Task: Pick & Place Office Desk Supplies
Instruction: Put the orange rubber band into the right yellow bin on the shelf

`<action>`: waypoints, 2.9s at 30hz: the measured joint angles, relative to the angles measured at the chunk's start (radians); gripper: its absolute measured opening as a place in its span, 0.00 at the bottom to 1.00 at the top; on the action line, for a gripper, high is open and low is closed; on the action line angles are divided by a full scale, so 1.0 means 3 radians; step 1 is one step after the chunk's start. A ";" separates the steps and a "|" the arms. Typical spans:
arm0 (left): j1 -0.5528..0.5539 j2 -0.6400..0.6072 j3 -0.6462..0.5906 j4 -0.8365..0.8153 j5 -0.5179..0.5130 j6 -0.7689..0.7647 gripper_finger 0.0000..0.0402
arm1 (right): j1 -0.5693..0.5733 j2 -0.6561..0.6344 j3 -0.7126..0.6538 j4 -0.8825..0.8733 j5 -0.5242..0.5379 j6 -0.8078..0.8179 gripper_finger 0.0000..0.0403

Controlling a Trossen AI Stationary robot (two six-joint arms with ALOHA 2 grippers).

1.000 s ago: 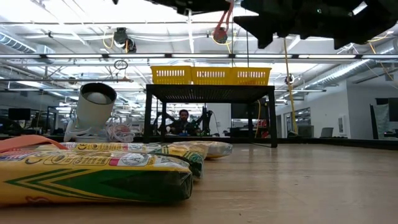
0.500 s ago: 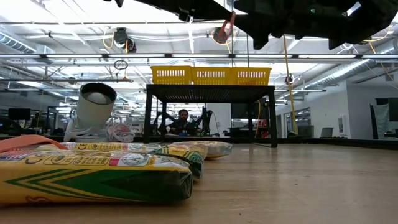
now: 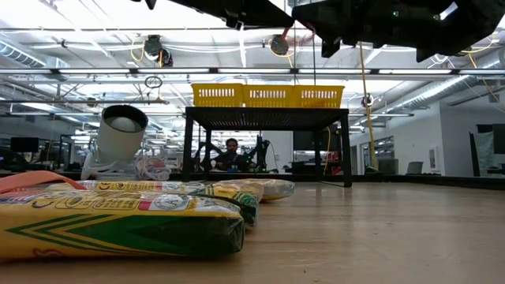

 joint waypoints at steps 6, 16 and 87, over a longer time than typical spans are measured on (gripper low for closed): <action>-0.0001 0.0000 0.0000 0.0020 -0.0116 -0.0236 0.03 | 0.0000 0.0001 0.0000 -0.0011 0.0000 0.0000 0.01; 0.0001 -0.0063 -0.0001 -0.0054 -0.0271 -0.1116 0.41 | -0.0062 0.0001 0.0000 -0.0156 0.0004 0.0001 0.00; 0.0326 -0.3393 -0.2333 -0.0700 -0.0201 -0.1706 0.69 | -0.1990 -0.0064 0.1680 -0.3429 0.0193 0.0336 0.13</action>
